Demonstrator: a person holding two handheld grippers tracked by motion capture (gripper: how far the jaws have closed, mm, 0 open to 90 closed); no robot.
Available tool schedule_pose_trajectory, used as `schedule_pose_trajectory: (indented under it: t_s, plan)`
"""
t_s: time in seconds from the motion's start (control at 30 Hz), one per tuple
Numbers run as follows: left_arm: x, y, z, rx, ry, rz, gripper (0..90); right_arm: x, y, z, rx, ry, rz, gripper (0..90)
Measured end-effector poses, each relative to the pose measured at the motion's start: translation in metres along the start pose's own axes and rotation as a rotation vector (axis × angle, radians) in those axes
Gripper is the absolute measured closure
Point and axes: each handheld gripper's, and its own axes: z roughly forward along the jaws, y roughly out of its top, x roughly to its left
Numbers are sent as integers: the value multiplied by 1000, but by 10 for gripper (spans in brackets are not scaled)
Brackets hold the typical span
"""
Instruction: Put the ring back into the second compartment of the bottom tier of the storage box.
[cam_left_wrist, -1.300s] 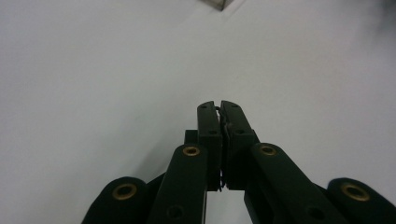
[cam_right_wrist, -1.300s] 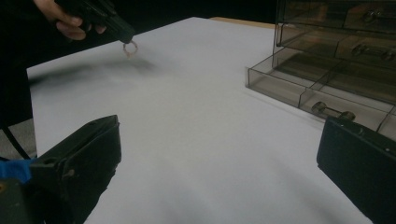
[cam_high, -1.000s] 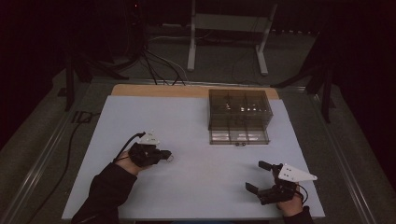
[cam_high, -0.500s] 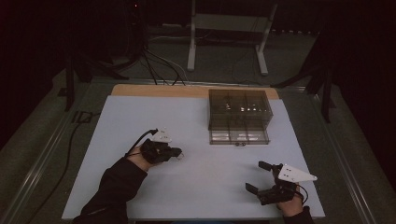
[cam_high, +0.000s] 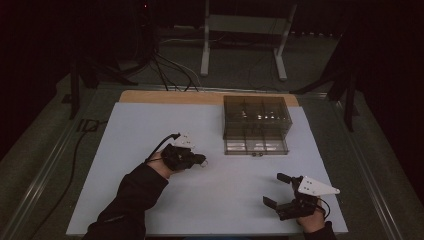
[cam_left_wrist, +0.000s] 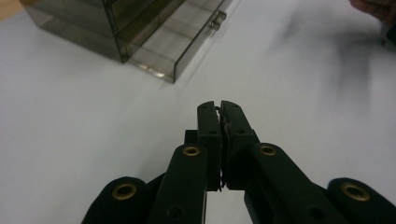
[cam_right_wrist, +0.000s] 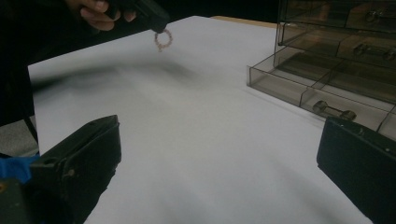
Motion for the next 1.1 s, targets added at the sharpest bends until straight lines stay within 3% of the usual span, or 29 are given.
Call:
schedule_pose_trajectory:
  t_s: [0.6, 1.1]
  plan:
    - [-3, 26, 25, 1, -37, 31, 895, 1, 0, -1, -1, 3, -4, 0]
    - [-3, 47, 44, -34, -75, 35, 895, 2, 0, -2, -5, -1, -11, 0]
